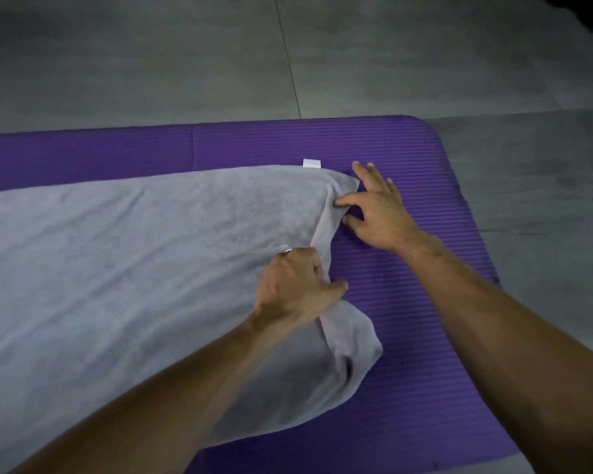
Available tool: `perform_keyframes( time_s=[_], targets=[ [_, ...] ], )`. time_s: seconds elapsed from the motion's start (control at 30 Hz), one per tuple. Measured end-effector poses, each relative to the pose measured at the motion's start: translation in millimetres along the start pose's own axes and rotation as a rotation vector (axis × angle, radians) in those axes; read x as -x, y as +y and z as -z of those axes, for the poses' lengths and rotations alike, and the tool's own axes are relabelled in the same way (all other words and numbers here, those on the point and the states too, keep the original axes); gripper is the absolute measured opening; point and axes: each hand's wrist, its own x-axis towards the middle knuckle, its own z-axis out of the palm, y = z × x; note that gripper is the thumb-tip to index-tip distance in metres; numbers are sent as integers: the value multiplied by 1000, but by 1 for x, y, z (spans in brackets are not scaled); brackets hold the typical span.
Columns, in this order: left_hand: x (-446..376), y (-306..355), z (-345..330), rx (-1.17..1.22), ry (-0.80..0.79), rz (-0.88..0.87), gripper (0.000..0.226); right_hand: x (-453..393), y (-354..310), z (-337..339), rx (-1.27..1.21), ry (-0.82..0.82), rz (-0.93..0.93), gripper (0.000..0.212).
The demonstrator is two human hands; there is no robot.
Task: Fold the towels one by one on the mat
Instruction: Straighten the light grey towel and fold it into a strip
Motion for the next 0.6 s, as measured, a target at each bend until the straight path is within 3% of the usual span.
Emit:
perform_keyframes(
  time_s=[0.07,0.17,0.27,0.33,0.37,0.47,0.6],
  targets=[
    [5,-17,19,-12,12,65,29,-4,-17,-3,-16,114,26,20],
    [16,-45,52,11,-61,119,40,-14,-45,-6,-49,188,69,15],
    [31,-72,88,66,-150,152,63,-23,-79,-3,-33,216,104,13],
    [41,-95,111,-54,-215,139,76,-28,-105,-1,-9,239,124,14],
    [46,-107,124,-127,-236,129,71,-32,-118,0,1,245,135,14],
    [59,-134,162,-235,-234,102,19,-44,-163,3,19,286,201,14],
    [80,-174,210,-280,-232,51,21,-65,-230,5,91,279,308,16]
  ],
)
